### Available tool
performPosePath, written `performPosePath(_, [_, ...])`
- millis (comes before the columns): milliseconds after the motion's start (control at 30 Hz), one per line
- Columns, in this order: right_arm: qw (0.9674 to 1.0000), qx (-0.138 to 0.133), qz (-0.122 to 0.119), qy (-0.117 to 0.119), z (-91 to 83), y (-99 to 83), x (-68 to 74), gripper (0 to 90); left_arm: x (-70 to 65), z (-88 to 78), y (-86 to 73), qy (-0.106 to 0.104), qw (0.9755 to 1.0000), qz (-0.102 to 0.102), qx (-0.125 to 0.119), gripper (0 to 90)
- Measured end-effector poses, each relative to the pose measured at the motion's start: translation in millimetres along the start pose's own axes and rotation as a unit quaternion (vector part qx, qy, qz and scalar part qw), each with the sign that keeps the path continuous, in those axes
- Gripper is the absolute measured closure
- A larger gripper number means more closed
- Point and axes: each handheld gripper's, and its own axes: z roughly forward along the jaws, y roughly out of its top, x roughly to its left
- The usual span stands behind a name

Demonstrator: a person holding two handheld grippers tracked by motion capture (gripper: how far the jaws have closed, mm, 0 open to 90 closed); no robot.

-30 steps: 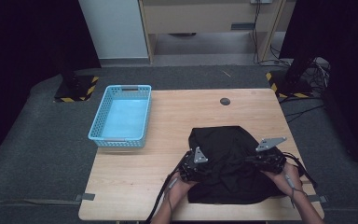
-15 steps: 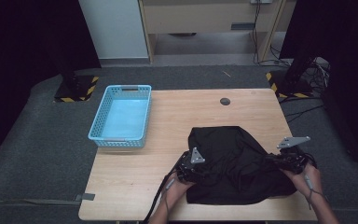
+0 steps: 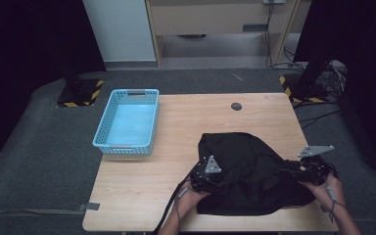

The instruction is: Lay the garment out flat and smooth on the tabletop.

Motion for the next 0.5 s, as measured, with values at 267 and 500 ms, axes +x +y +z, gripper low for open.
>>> performPosePath(267, [0.9936, -0.008, -0.099, 0.054, 8.8, 11.4, 34.1, 36.0, -2.8, 8.8, 5.8, 0.007, 0.9993, 0.023, 0.028, 45.8])
performPosePath(500, [0.9866, 0.033, -0.146, 0.066, 31.0, 9.6, 51.3, 58.9, 3.2, -0.9, -2.2, 0.013, 0.9993, 0.011, 0.035, 48.4])
